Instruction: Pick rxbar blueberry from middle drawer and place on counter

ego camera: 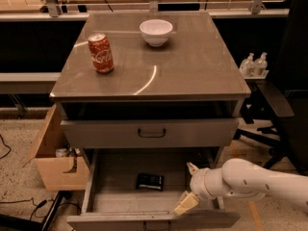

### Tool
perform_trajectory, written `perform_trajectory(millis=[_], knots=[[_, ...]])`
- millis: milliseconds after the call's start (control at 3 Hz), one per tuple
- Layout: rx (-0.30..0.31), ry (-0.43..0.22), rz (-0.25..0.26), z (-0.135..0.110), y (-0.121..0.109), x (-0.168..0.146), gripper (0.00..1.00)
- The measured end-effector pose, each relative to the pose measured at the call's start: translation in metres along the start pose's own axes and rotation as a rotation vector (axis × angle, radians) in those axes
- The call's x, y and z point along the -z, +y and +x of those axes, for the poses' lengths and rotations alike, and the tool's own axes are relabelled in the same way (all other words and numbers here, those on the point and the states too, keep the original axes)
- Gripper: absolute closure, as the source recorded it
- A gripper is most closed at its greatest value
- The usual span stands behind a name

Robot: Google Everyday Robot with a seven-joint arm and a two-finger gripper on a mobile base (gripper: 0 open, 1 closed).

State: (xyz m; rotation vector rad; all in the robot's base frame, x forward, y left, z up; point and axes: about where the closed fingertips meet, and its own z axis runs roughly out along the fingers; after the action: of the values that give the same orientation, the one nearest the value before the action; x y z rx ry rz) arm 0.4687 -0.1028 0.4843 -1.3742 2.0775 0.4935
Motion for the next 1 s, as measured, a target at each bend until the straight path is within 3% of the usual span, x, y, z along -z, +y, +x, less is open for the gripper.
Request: perform_trajectory(millis=[1000], knots=[[0.165,-0.143,-0.118,-0.053,-0.016,-0.09,0.0]])
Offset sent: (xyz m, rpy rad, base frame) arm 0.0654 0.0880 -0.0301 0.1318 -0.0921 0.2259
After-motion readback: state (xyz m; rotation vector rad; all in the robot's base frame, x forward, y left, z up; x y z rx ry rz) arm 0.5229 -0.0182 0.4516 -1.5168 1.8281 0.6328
